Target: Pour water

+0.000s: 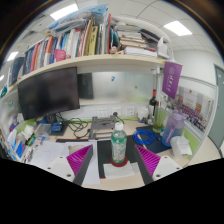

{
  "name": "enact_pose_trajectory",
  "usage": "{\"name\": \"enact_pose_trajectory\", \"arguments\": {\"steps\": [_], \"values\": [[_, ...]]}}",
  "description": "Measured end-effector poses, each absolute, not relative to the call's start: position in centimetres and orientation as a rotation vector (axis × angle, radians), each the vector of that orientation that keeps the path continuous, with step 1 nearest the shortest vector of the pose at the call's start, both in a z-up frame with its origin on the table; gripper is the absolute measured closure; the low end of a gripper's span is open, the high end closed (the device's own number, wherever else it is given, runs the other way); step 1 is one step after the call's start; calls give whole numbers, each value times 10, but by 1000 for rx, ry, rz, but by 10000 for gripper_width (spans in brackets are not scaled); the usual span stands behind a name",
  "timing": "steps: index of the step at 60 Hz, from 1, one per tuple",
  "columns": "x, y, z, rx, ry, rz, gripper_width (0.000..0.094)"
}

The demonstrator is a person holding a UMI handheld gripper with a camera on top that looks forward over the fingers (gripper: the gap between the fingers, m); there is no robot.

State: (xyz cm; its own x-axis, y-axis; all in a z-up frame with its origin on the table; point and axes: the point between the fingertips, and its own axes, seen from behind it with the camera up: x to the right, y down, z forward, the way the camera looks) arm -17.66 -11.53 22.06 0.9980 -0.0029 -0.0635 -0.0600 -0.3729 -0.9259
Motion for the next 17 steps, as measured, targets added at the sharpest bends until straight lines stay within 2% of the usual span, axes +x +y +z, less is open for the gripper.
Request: {"name": "enact_pose_trajectory", "arguments": {"steps": [7,17], "values": [[-181,-122,238,-1926,45,48,85],[-185,-128,237,-1941,46,32,87]]}}
